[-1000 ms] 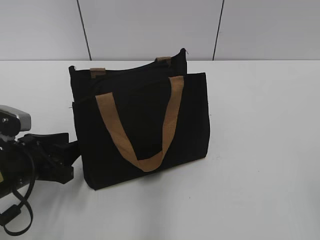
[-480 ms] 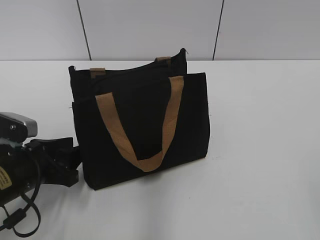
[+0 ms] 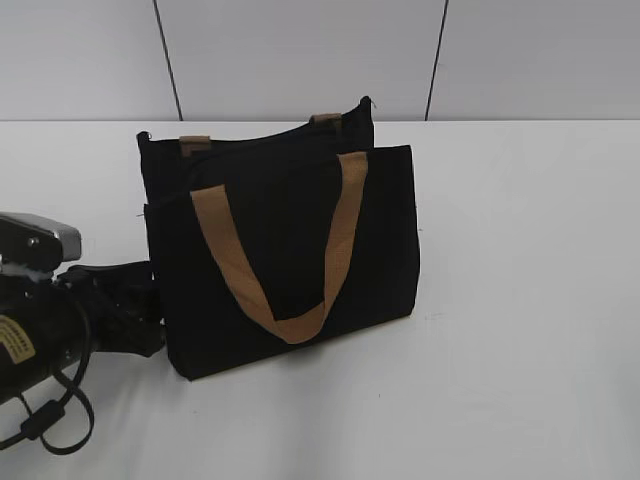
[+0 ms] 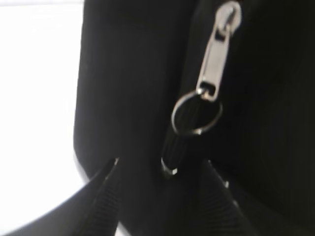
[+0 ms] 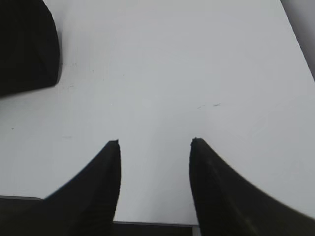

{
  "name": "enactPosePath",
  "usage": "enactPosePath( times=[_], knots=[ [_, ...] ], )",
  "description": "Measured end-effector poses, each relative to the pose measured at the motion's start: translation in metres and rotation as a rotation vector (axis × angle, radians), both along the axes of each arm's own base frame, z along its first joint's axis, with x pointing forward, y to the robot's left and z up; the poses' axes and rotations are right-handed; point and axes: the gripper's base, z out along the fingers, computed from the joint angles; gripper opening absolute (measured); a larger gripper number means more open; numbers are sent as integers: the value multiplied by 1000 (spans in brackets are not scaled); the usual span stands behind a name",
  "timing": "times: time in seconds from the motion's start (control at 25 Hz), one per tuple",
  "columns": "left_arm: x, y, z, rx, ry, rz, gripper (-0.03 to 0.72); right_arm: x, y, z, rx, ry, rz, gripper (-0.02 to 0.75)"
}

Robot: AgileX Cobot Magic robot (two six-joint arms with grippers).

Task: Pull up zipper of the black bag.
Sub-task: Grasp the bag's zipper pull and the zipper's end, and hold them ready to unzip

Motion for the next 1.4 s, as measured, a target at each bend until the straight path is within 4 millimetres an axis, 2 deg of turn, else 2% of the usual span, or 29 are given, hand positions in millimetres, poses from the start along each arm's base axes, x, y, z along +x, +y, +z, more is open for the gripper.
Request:
enactPosePath(
  times=[0.16, 0.4, 0.88, 1.0, 1.24, 1.4],
  knots=[
    [8, -4, 4, -13, -30, -7, 382, 0, 0, 0, 0, 0, 0, 360],
    [9, -5, 3, -14, -31, -11, 382, 0, 0, 0, 0, 0, 0, 360],
    [6, -6, -10, -1, 13, -29, 377, 0, 0, 0, 0, 0, 0, 360],
    [6, -6, -10, -1, 13, -29, 354, 0, 0, 0, 0, 0, 0, 360],
    [6, -6, -10, 0, 16, -37, 252, 0, 0, 0, 0, 0, 0, 360],
    [6, -6, -10, 1, 18, -38, 233, 0, 0, 0, 0, 0, 0, 360]
  ],
)
